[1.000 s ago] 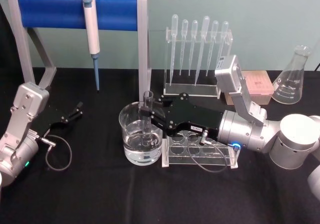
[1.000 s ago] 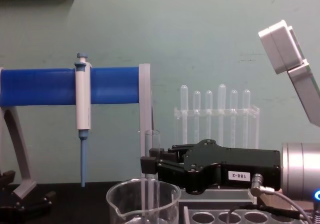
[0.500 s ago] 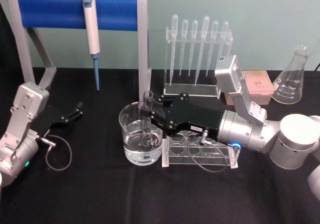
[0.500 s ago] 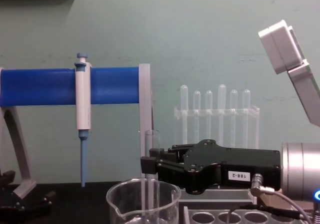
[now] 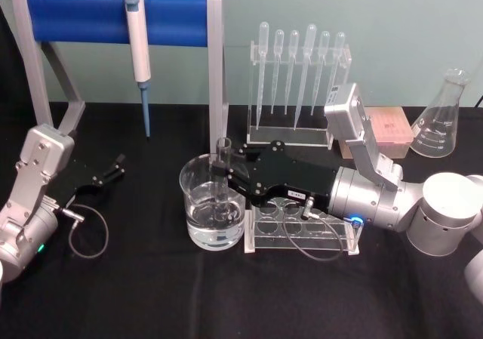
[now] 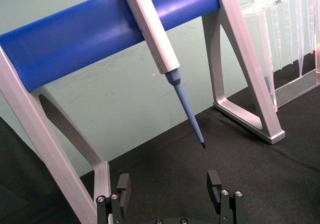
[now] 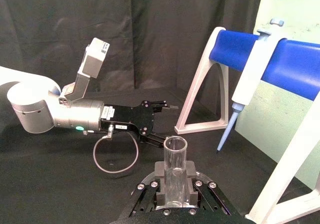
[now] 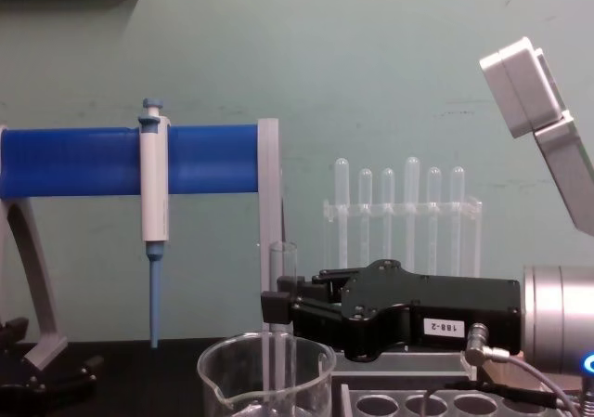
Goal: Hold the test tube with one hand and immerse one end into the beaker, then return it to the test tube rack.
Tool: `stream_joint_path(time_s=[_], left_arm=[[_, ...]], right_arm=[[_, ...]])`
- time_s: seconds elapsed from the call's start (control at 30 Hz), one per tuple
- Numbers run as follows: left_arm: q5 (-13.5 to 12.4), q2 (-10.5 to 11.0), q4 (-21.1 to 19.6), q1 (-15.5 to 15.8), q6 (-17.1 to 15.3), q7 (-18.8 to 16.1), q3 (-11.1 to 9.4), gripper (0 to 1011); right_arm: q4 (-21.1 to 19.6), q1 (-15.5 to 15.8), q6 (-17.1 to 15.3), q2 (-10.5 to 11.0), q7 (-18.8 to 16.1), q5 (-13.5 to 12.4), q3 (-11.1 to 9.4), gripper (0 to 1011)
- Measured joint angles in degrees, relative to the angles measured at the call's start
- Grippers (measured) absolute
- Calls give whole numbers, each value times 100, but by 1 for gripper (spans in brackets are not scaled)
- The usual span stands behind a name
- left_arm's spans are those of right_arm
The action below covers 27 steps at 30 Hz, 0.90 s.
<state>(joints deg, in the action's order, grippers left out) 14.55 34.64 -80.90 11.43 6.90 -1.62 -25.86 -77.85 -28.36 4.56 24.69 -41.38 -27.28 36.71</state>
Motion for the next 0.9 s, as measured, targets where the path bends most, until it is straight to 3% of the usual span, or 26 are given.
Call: stream_joint_path(time_s=[0.9], left_arm=[[0, 0, 0, 0, 0, 0, 0, 1000]], right_arm=[[0, 0, 0, 0, -1, 0, 0, 243]])
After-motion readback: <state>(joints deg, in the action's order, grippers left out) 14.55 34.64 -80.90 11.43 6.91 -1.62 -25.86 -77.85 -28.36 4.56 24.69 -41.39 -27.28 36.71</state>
